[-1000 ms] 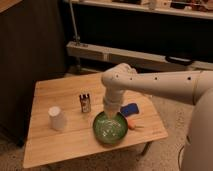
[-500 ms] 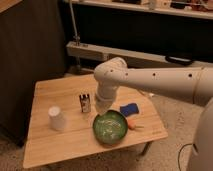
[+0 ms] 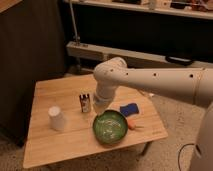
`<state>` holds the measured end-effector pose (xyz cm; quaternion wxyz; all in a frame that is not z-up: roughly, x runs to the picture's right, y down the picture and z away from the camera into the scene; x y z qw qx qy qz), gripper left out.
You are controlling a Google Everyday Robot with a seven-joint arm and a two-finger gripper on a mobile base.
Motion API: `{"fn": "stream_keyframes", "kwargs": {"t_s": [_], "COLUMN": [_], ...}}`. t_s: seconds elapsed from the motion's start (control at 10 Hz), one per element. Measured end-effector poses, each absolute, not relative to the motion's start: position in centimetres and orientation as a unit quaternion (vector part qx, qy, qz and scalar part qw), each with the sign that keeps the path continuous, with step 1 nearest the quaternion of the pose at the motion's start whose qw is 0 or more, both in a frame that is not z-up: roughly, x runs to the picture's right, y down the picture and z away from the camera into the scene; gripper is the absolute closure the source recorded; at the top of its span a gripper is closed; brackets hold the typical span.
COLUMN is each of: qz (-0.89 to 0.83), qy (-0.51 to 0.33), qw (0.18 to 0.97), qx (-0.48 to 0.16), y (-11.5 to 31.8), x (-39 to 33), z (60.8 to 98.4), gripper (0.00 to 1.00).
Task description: Place the ceramic cup over the eraser
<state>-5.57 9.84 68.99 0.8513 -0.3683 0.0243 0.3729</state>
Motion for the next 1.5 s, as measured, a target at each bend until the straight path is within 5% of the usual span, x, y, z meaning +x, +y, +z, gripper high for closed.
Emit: {"fn": "stream_keyframes", "kwargs": {"t_s": [0.3, 1.0, 1.5], "qz": [0.294, 0.151, 0.158], "qy": [-0.027, -0.078, -0.043], "qw": [0.879, 0.915, 0.913], "qx": [-0.374, -0.366, -0.374], "y": [9.0, 10.2, 11.8], "x": [-13.7, -31.7, -34.1], "z": [67.8, 66.6, 70.1], "gripper": [0.93, 0.27, 0.22]}}
